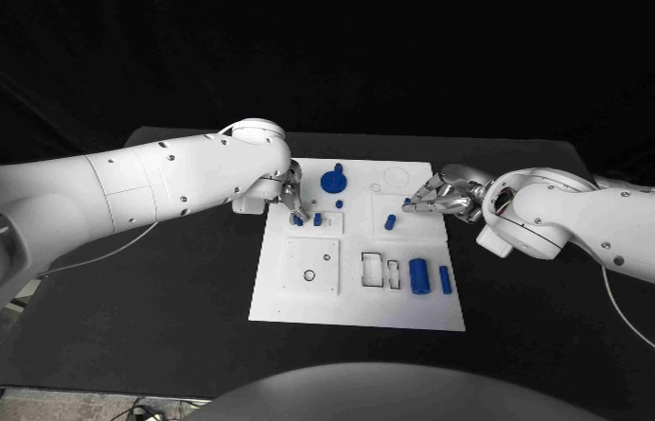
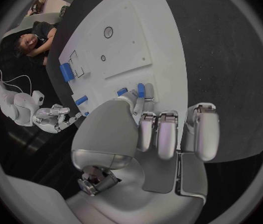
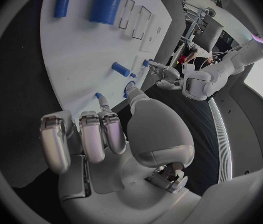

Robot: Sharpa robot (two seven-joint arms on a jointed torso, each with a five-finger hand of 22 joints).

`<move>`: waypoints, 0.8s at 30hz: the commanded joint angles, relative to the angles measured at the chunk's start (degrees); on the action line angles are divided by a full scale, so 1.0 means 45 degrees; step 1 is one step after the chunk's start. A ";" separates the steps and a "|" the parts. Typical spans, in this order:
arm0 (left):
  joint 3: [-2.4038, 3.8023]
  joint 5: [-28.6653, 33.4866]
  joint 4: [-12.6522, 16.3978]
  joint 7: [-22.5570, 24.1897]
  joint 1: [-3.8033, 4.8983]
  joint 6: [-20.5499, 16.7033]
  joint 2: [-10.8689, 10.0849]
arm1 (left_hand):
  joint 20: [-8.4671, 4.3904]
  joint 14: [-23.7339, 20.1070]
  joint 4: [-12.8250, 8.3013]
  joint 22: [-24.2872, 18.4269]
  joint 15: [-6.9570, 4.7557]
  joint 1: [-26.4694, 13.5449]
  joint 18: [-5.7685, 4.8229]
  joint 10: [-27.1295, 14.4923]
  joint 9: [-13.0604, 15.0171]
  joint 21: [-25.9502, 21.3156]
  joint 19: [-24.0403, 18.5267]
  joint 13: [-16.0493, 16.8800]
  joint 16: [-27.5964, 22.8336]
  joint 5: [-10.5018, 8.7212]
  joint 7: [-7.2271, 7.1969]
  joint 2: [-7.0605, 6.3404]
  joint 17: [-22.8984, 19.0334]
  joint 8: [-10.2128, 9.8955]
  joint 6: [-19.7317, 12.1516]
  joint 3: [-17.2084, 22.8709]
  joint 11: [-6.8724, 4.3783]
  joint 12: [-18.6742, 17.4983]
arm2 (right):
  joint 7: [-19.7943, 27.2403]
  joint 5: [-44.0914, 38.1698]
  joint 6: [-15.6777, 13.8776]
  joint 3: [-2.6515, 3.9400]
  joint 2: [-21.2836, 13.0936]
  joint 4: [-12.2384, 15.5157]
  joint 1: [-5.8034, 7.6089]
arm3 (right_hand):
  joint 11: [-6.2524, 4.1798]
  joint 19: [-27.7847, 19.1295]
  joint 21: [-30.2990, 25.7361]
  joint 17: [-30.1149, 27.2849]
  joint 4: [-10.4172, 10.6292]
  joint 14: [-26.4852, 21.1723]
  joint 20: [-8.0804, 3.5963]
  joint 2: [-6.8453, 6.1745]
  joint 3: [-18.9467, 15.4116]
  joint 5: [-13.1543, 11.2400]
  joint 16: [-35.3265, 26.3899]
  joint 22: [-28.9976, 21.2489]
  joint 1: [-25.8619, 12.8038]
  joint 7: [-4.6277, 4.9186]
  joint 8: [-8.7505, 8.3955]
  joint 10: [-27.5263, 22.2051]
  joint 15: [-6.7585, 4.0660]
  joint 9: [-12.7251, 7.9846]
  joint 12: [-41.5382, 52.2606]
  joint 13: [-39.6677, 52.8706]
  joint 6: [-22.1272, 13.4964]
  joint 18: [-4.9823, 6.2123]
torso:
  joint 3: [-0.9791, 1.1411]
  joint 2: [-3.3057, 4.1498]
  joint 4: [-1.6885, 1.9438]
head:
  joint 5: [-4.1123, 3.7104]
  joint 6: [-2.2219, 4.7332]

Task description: Assemble the parts on the task board

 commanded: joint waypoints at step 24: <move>-0.0004 -0.0144 -0.0134 -0.1165 -0.0012 -0.0195 0.0034 | 0.0059 0.1348 0.0244 0.2951 -0.0069 -0.0870 0.0113 0.1346 -0.0112 0.0084 0.0243 0.3349 0.0033 0.0359 -0.0037 0.0273 0.3351 0.0200 0.0355 -0.0233 -0.0095 0.0001 | -0.0019 -0.0097 0.0166 -0.0002 -0.0004 0.0006 -0.0013 | 0.0093 0.1333 0.0057 0.3347 0.0010 0.1351 0.0123 0.0115 -0.0058 0.0052 0.0052 0.3346 -0.0016 0.0034 0.0054 0.1368 0.0093 0.0011 0.0050 0.3354 0.0022 -0.0086 | -0.0001 0.0002 -0.0003 | -0.0016 -0.0032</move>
